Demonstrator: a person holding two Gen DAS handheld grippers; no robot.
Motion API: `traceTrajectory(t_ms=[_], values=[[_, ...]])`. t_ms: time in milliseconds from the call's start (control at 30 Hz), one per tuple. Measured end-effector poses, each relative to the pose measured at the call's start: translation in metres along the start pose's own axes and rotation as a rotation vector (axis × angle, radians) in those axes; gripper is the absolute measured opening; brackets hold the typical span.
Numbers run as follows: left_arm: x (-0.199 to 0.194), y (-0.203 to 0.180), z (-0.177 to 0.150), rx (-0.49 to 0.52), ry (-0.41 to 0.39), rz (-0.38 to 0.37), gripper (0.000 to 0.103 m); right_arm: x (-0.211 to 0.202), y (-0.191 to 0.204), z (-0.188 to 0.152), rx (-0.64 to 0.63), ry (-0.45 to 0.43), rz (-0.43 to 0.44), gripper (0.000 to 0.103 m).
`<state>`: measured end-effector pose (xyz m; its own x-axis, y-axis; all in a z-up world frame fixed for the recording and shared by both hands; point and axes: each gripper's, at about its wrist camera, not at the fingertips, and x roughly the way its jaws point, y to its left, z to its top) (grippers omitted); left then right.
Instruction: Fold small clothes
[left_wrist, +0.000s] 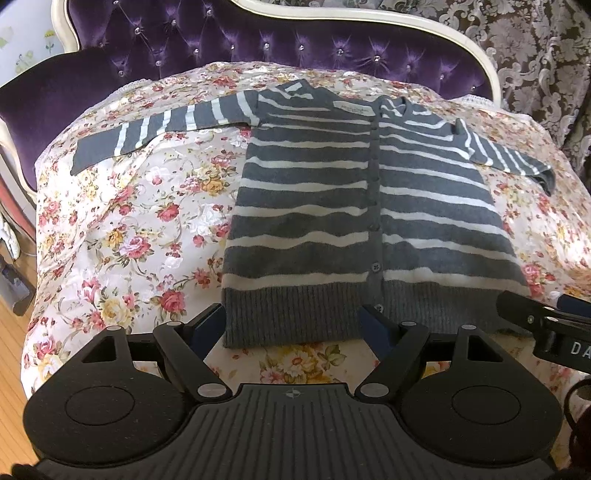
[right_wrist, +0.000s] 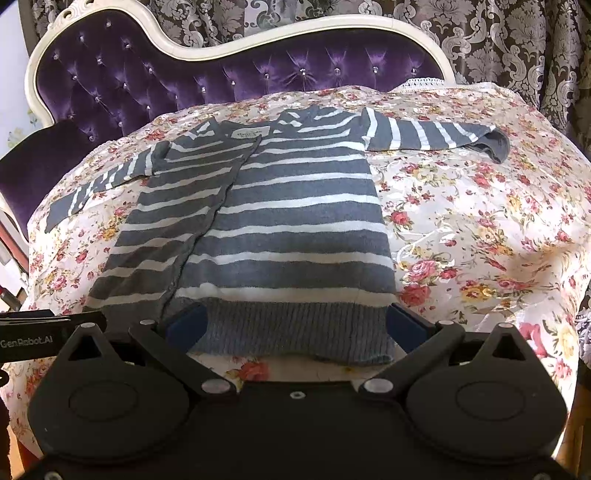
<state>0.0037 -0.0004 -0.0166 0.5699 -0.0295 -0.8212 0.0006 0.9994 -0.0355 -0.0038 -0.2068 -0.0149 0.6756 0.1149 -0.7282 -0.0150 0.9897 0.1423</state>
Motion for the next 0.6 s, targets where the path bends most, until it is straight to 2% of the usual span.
traceTrajectory(t_ms=[600], values=[[0.0013,0.0028,-0.0020,0.002,-0.003,0.018,0.078,0.0032,-0.0023,-0.0021,0.005,0.017,-0.003,0.102]])
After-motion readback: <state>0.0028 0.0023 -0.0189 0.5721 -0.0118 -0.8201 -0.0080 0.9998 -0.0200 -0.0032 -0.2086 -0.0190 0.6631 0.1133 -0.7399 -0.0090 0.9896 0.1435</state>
